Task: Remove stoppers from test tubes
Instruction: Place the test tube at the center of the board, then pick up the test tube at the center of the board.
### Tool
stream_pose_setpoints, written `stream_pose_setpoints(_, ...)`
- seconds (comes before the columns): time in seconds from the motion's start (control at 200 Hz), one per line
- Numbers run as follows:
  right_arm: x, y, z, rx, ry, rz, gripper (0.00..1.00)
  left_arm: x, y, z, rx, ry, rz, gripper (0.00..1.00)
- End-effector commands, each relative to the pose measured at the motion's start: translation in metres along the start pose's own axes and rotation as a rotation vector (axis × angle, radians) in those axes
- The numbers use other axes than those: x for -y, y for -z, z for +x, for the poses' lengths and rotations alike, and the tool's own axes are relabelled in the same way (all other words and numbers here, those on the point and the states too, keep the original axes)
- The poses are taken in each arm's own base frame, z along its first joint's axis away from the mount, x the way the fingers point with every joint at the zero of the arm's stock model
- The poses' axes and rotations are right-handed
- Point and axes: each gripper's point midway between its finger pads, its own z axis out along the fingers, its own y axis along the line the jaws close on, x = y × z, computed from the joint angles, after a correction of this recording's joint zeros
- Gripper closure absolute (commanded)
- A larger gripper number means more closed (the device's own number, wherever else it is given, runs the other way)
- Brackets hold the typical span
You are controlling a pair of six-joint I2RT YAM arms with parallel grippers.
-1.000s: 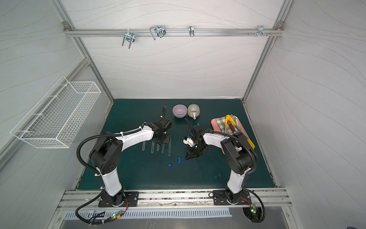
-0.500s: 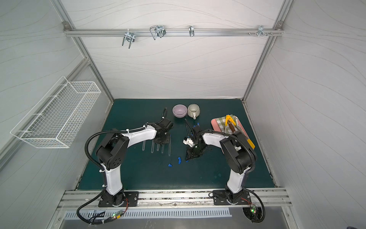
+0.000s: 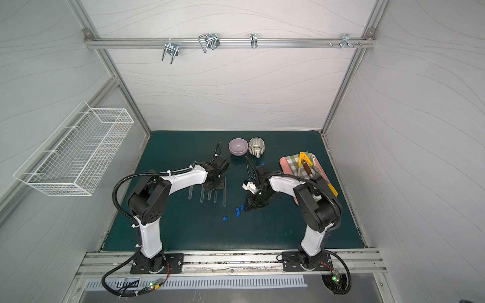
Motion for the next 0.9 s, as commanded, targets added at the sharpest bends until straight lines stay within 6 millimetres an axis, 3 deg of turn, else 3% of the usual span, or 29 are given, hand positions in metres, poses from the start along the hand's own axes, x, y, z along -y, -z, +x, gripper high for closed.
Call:
stream_pose_setpoints(0.0, -0.018, 0.013, -0.008, 0.031, 0.053, -0.028, 0.63, 0.000, 0.022, -0.020, 0.057, 0.017, 0.000, 0.64)
stream_pose_setpoints(0.16, -0.023, 0.019, -0.010, 0.049, 0.067, -0.029, 0.62, 0.000, 0.038, -0.025, 0.081, 0.020, 0.023, 0.63)
stream_pose_setpoints(0.4, -0.026, 0.025, -0.012, 0.075, 0.063, -0.051, 0.53, 0.016, 0.055, -0.025, 0.080, -0.012, 0.078, 0.62)
stream_pose_setpoints(0.61, -0.026, 0.039, -0.018, 0.145, 0.021, -0.138, 0.41, 0.032, 0.052, -0.024, 0.057, -0.037, 0.109, 0.62)
stream_pose_setpoints(0.895, -0.017, 0.055, -0.020, 0.206, -0.013, -0.152, 0.37, 0.048, 0.040, -0.018, 0.010, -0.061, 0.125, 0.62)
